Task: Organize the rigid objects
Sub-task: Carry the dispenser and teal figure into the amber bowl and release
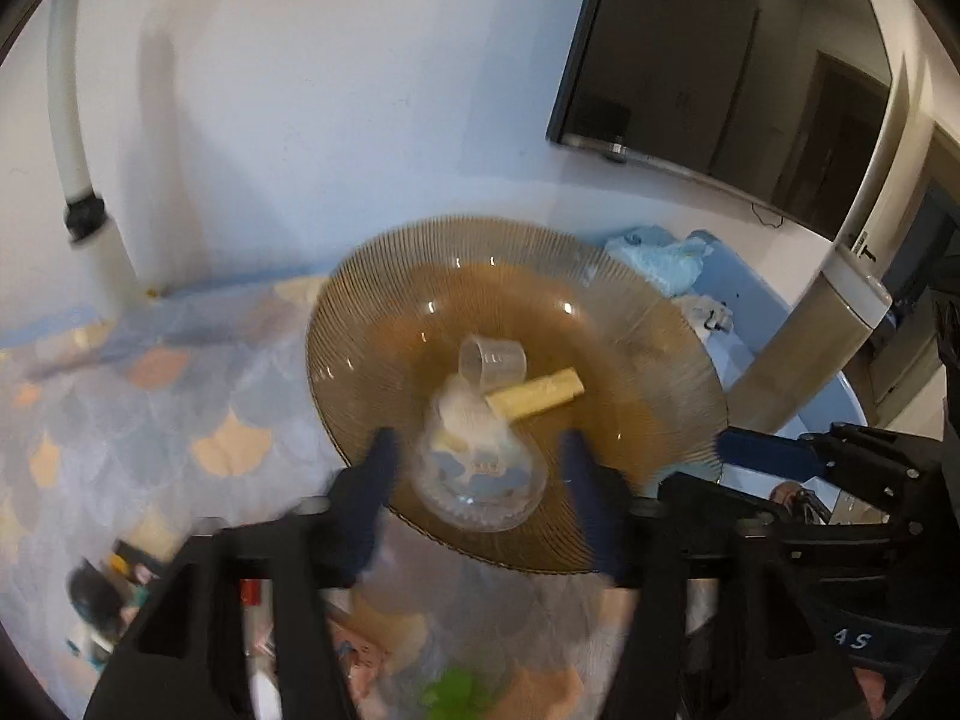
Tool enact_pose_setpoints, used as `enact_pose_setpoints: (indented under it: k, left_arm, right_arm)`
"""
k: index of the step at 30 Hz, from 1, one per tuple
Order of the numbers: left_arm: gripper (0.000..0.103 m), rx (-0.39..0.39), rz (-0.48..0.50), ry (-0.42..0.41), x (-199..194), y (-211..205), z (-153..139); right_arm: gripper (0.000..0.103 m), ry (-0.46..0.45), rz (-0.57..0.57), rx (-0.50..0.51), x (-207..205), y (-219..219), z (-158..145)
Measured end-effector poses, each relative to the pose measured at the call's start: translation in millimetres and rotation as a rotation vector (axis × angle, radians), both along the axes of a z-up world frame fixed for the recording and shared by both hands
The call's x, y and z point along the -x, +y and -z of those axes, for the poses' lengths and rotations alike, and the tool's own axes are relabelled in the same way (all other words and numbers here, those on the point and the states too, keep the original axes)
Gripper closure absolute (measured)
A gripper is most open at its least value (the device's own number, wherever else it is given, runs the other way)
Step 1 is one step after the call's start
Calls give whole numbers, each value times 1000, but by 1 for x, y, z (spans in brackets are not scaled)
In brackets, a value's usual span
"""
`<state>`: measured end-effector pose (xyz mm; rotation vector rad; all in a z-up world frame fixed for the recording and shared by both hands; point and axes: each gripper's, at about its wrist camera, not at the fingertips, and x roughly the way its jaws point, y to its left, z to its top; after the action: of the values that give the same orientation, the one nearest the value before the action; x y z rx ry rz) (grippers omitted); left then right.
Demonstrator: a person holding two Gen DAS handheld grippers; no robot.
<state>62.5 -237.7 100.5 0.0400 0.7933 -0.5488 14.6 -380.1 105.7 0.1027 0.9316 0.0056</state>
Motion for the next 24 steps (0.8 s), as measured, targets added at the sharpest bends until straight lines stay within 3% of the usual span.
enact_pose_setpoints:
  k: [2, 9, 13, 14, 15, 16, 17, 19, 21, 24]
  left_arm:
    - [28, 42, -1, -17, 5, 13, -13]
    - [22, 167, -75, -157, 49, 105, -79]
    - [21, 155, -153, -220, 83, 156, -94]
    - [20, 147, -177, -231, 92, 169, -94]
    - [18, 136, -209, -241, 101, 182, -90]
    - [16, 122, -242, -243, 107, 194, -83]
    - [7, 95, -290, -222, 113, 208, -70]
    - [5, 62, -372, -154, 114, 230, -42]
    - [5, 90, -402, -72, 113, 253, -6]
    - [5, 99, -445, -33, 112, 269, 32]
  right_arm:
    - [44, -42, 25, 5, 9, -3, -11]
    - [43, -171, -13, -47, 56, 15, -62]
    - [39, -216, -96, -41, 78, 58, -73]
    - [32, -225, -114, -47, 85, 71, -70]
    - [22, -231, -127, -57, 88, 80, -66]
    - [17, -238, -139, -71, 94, 89, -60]
    - [14, -244, -153, -88, 98, 98, -51]
    - [14, -222, -182, -125, 101, 116, -22]
    - [14, -185, -221, -173, 98, 131, 8]
    - [14, -148, -237, -175, 94, 148, 45]
